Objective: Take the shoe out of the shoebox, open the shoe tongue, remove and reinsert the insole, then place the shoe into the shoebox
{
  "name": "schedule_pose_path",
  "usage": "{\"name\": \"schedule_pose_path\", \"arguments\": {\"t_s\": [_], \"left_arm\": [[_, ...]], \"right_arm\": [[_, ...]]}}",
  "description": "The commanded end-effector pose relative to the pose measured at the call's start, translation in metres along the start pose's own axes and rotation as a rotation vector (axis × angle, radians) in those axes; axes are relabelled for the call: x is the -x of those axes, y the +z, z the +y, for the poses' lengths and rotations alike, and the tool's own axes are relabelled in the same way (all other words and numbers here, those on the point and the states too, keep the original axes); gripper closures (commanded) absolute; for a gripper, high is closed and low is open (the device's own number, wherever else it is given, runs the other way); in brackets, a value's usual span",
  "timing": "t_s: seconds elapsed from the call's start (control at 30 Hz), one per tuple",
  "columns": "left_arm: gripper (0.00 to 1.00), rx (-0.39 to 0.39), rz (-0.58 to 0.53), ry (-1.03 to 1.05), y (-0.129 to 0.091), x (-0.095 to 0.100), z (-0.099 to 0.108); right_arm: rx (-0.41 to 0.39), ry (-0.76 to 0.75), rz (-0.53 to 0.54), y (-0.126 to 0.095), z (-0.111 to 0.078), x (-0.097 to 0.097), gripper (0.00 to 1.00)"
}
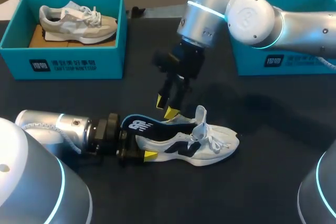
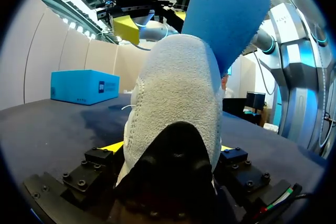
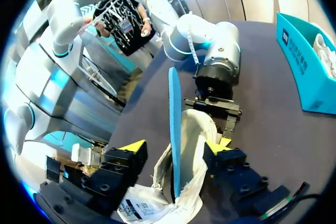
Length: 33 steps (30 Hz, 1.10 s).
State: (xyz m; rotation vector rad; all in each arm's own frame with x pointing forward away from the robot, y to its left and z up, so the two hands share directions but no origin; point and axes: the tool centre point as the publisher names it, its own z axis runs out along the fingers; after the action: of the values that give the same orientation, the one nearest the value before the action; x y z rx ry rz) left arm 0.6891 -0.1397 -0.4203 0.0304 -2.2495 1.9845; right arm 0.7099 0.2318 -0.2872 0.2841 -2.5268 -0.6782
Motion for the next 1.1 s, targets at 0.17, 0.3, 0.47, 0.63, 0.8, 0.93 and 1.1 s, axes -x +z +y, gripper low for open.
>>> {"name": "schedule_pose_path", "arguments": {"t_s": [0.17, 0.3, 0.47, 0.63, 0.8, 0.93, 1.1], "left_arm": [[1.0, 0.0, -0.001, 0.0, 0.001, 0.0, 0.0], [1.0, 0.0, -0.001, 0.0, 0.001, 0.0, 0.0], [1.0, 0.0, -0.001, 0.0, 0.001, 0.0, 0.0], [1.0, 0.0, -0.001, 0.0, 0.001, 0.0, 0.0], [1.0, 0.0, -0.001, 0.0, 0.001, 0.0, 0.0], [1.0, 0.0, -0.001, 0.0, 0.001, 0.0, 0.0], [1.0, 0.0, -0.001, 0.0, 0.001, 0.0, 0.0]], "right_arm": [[0.009, -0.008, 0.017, 0.009, -0.001, 0.002, 0.54], [0.023, -0.018, 0.033, 0.013, 0.0, -0.001, 0.55], [0.014, -0.035, 0.039, 0.015, 0.002, -0.005, 0.51], [0.015, -0.047, 0.042, 0.021, 0.002, -0.004, 0.4], [0.019, -0.053, 0.046, 0.024, 0.002, -0.003, 0.38], [0.018, -0.054, 0.064, 0.025, 0.004, -0.003, 0.31], [0.019, -0.05, 0.092, 0.028, 0.004, -0.003, 0.31]]}}
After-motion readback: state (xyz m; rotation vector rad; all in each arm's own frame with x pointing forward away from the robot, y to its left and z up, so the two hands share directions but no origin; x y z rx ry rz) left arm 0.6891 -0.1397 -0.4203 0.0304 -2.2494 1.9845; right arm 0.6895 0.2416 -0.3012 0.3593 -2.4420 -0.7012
